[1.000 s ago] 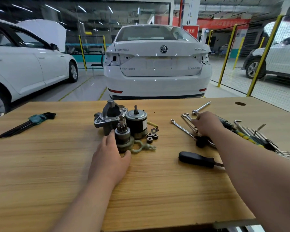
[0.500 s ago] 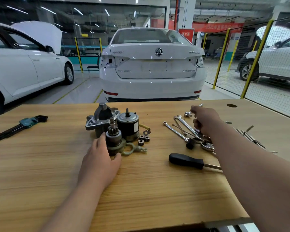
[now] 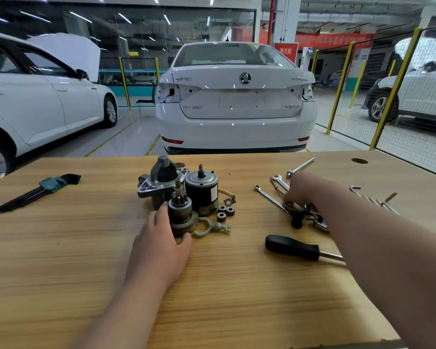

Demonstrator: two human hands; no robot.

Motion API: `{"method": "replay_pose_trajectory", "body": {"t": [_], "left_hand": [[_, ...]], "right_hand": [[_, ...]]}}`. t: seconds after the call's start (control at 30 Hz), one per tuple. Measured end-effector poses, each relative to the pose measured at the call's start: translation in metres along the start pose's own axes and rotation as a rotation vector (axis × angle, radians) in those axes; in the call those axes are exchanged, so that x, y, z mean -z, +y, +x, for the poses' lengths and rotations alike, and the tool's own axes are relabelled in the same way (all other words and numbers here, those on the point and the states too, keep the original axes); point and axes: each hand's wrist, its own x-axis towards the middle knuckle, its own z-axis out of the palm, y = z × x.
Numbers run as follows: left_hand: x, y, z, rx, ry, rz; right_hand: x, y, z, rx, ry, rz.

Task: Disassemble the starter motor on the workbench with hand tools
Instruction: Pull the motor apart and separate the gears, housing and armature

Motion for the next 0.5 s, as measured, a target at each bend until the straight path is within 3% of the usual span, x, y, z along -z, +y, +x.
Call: {"method": "replay_pose_trajectory", "body": {"t": [0.13,0.2,0.3,0.37,0.43,0.5], "left_hand": [[0.000,0.000,0.000,0.013,-0.029,0.004],[0.003,0.002,-0.001,0.029,-0.005,-0.021],[0.010,0.008,-0.007,-0.111,0.307,-0.053],[0.012,0.024,-0.014,-0.376,0.457,0.011],[0.008,0.042,-0.025,-0.562,0.408,0.065],[0.004,0.056,-0.030,-0.595,0.332,0.096]], "right_hand": [[-0.004,-0.005,-0.001,-0.038,-0.003,0.005],[-0.002,-0.002,-0.004,-0.037,0.071,0.144],[0.014,-0.008,-0.019,0.040,0.149,0.551],[0.024,-0.021,-0.046,0.157,0.068,0.703],[0.029,-0.034,-0.078,0.301,-0.112,0.736],[0.026,-0.040,-0.101,0.413,-0.323,0.792]]}}
